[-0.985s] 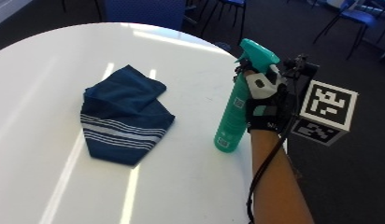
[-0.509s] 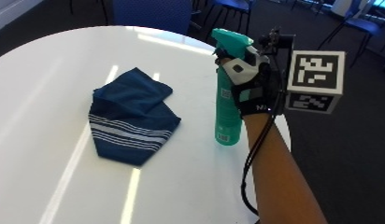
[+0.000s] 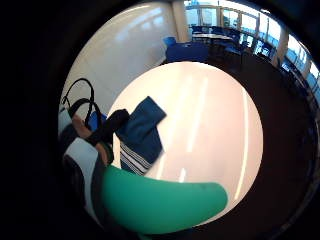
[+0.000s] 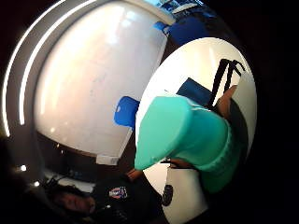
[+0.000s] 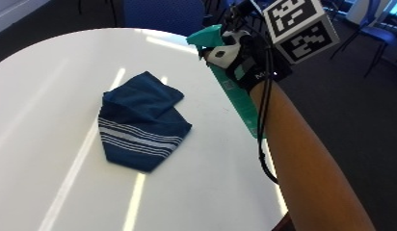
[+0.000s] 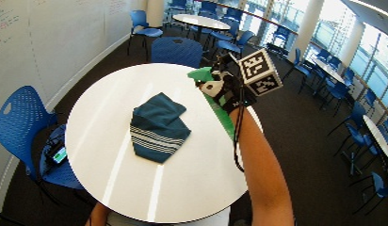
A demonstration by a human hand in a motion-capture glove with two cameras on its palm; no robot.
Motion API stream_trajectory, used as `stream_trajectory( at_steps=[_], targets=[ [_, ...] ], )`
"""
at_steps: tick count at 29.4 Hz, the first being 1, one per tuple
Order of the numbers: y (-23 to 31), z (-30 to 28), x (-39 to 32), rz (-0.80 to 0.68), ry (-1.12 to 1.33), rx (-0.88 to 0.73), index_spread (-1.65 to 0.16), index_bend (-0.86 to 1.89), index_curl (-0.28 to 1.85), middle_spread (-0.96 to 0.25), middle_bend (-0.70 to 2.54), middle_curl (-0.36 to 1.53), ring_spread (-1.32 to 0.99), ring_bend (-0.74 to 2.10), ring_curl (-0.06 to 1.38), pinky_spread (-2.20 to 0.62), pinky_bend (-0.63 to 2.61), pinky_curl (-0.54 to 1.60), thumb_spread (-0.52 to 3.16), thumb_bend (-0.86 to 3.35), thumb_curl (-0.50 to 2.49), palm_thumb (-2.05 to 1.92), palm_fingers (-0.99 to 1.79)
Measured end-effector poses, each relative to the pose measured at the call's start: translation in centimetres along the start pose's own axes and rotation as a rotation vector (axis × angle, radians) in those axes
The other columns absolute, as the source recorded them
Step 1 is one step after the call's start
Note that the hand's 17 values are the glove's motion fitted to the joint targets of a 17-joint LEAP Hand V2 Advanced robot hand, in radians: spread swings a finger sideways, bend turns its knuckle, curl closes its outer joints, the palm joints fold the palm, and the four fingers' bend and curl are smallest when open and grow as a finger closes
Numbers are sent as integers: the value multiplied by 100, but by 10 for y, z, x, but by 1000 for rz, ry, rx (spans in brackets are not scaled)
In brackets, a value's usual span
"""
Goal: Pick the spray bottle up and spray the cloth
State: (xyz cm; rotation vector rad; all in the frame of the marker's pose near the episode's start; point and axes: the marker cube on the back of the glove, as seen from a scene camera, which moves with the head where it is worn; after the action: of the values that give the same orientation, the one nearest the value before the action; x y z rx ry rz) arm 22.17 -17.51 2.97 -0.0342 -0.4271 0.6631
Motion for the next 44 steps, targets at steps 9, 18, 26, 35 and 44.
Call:
stream_trajectory(
  at_steps=[9,18,26,35,44],
  targets=[
    [-10,9,-6,17,186,-155,-27,36,55,-23,47,50,-20,63,45,-24,47,39,41,-4,72,87,138],
    [-12,35,-11,-18,415,-410,-27,36,55,-23,48,50,-20,63,45,-24,47,39,40,-4,74,87,138],
    [1,75,-6,-29,546,-636,-27,37,55,-22,48,50,-20,63,45,-23,46,39,40,-4,74,87,138],
    [17,98,-5,-12,688,-795,-27,36,55,-22,48,50,-20,63,45,-23,46,39,40,-4,75,87,137],
    [18,116,5,-6,777,-836,-26,36,55,-22,48,50,-21,63,45,-23,46,39,40,-4,76,87,137]
  ],
)
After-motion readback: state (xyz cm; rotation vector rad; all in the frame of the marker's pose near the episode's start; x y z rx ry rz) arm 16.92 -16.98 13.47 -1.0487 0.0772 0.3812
